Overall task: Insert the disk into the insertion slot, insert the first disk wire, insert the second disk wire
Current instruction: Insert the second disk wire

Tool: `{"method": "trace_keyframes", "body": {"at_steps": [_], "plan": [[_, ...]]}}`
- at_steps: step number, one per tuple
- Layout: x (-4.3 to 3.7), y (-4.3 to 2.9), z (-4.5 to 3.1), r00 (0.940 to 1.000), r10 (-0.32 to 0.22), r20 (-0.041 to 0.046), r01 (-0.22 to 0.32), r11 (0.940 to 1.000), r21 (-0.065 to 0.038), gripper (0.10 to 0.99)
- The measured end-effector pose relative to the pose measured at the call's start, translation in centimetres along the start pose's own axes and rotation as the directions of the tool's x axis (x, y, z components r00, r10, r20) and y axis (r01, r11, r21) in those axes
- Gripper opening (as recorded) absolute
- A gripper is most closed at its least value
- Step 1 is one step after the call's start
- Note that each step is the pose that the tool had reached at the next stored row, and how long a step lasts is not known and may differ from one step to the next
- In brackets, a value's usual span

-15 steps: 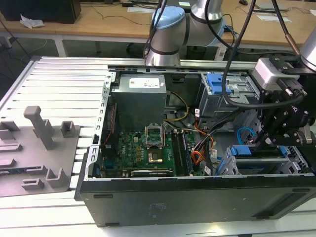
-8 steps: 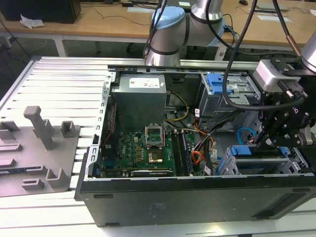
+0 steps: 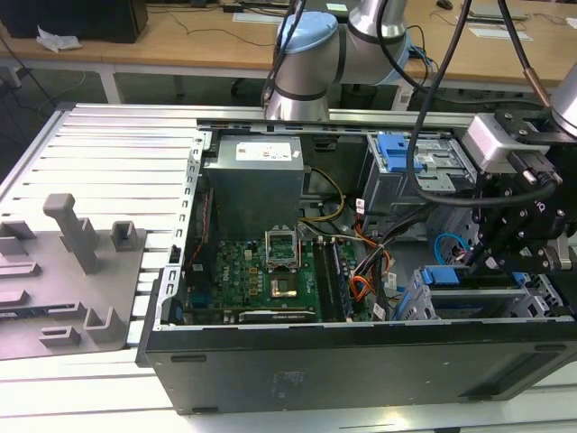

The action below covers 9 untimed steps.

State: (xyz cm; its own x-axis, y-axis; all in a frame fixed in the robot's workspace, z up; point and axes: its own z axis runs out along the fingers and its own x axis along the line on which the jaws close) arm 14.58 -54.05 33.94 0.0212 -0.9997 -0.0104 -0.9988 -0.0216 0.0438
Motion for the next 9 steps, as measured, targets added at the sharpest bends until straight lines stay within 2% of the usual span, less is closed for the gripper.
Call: {"method": "trace_keyframes", "body": {"at_steps": [6, 7, 8, 9], "plan": [[0.02, -0.02, 0.18, 1.0000, 0.000, 0.0027, 0.000, 1.0000, 0.000, 0.173], [0.05, -0.02, 0.17, 1.0000, 0.000, 0.0025, 0.000, 1.0000, 0.000, 0.239], [0.09, -0.02, 0.07, 1.0000, 0.000, 0.0046, 0.000, 1.0000, 0.000, 0.239], [0.09, 0.00, -0.43, 1.0000, 0.000, 0.0073, 0.000, 1.0000, 0.000, 0.239]]}}
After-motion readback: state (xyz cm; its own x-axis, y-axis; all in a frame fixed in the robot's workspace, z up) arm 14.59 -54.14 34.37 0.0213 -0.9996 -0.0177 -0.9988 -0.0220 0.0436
